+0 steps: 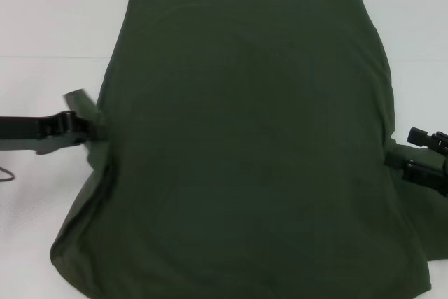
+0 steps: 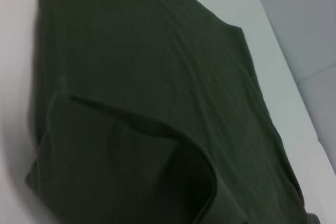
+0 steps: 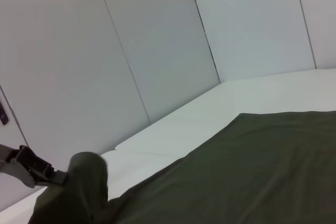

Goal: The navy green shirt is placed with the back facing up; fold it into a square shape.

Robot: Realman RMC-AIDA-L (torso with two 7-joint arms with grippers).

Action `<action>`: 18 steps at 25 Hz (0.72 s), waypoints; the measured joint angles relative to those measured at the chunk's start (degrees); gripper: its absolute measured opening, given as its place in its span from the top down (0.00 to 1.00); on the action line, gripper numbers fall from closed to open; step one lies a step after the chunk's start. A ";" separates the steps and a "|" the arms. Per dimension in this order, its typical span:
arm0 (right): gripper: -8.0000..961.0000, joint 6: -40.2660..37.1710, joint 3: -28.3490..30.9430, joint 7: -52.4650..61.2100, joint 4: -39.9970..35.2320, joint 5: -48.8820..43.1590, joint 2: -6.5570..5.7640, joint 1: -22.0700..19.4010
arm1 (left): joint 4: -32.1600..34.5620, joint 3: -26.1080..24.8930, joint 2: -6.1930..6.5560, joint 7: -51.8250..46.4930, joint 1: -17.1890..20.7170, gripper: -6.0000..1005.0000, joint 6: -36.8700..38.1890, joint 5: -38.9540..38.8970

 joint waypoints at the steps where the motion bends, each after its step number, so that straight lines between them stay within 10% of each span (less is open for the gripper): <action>1: 0.05 0.11 -0.09 0.00 0.02 0.01 0.00 0.00 | -0.13 0.52 -0.35 0.13 -0.16 0.98 -0.19 -0.17; 10: 0.05 0.21 -0.18 0.00 0.10 0.02 0.09 0.02 | -4.20 5.43 -1.99 0.05 -0.52 0.95 -4.06 -0.85; 18: 0.05 0.21 -0.33 0.00 0.10 0.02 0.09 0.02 | -11.24 5.14 -0.76 0.63 1.18 0.81 -4.12 -8.02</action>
